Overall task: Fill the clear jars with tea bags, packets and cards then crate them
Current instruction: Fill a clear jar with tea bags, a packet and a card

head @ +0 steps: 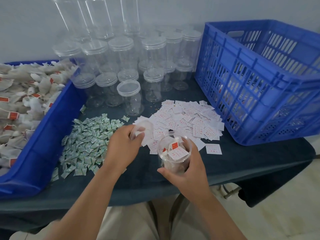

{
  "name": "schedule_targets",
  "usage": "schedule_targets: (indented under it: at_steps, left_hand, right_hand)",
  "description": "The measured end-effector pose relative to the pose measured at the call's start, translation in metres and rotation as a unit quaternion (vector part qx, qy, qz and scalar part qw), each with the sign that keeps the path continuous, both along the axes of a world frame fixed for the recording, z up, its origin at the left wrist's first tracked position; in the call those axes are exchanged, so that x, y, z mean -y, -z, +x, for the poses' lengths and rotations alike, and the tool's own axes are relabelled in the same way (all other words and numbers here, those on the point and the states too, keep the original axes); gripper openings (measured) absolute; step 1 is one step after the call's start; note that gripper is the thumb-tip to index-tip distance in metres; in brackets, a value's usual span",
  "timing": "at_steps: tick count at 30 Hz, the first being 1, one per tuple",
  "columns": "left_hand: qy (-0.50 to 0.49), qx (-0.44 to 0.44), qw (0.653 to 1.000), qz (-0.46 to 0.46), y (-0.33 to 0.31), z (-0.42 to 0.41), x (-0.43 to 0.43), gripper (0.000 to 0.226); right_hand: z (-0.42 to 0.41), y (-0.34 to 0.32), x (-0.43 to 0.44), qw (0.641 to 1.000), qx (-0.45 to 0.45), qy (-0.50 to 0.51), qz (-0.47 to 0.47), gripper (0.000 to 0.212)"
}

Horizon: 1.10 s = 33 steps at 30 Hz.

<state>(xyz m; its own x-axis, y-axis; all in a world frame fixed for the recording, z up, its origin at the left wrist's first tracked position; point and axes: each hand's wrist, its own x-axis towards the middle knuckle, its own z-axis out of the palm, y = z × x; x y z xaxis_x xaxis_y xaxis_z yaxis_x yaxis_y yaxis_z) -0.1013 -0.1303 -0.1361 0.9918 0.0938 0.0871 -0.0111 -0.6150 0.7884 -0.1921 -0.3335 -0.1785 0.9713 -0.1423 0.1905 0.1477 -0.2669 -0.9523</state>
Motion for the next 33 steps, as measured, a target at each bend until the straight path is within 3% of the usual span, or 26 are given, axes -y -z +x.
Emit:
schedule_targets:
  at_steps: [3, 5, 7, 11, 15, 19, 22, 24, 26, 29, 31, 33]
  left_hand:
    - [0.066, -0.026, 0.965, -0.252, -0.021, -0.013, 0.007, 0.016]
    - [0.186, -0.029, 0.935, -0.301, -0.035, -0.023, 0.005, 0.035]
    - [0.28, -0.007, 0.931, -0.233, -0.051, -0.033, -0.001, 0.055]
    - [0.367, -0.005, 0.93, 0.024, -0.073, -0.046, -0.007, 0.085]
    - [0.336, -0.026, 0.933, 0.125, -0.086, -0.06, 0.001, 0.082]
    - [0.259, -0.037, 0.943, 0.206, -0.093, -0.069, 0.011, 0.094]
    - [0.281, -0.045, 0.942, 0.18, -0.099, -0.072, 0.014, 0.1]
    - [0.327, 0.016, 0.936, 0.13, -0.102, -0.072, 0.015, 0.083]
    - [0.38, 0.094, 0.92, 0.032, -0.1, -0.072, 0.016, 0.054]
    - [0.425, 0.104, 0.895, -0.084, -0.093, -0.072, 0.015, 0.043]
    - [0.411, 0.104, 0.901, -0.091, -0.09, -0.07, 0.011, 0.036]
    - [0.359, 0.095, 0.926, -0.068, -0.084, -0.068, 0.007, 0.042]
  right_hand:
    - [-0.004, -0.013, -0.005, 0.997, -0.018, -0.062, 0.033, 0.1]
    - [-0.004, -0.019, -0.01, 0.996, -0.022, -0.085, 0.011, 0.102]
    - [-0.004, -0.025, -0.012, 0.995, -0.017, -0.092, -0.028, 0.105]
    - [-0.006, -0.038, -0.017, 0.988, -0.031, -0.111, -0.102, 0.099]
    - [-0.009, -0.049, -0.023, 0.984, -0.059, -0.113, -0.123, 0.098]
    - [-0.018, -0.055, -0.029, 0.977, -0.015, -0.094, -0.189, 0.091]
    - [-0.02, -0.061, -0.027, 0.978, -0.012, -0.089, -0.189, 0.075]
    - [-0.017, -0.071, -0.019, 0.98, -0.039, -0.116, -0.159, 0.066]
    - [-0.01, -0.075, -0.008, 0.975, -0.051, -0.21, -0.05, 0.061]
    - [-0.009, -0.079, 0.002, 0.934, -0.065, -0.34, 0.085, 0.057]
    - [-0.007, -0.074, 0.003, 0.934, -0.084, -0.333, 0.094, 0.054]
    - [-0.011, -0.068, -0.003, 0.96, -0.087, -0.258, 0.064, 0.061]
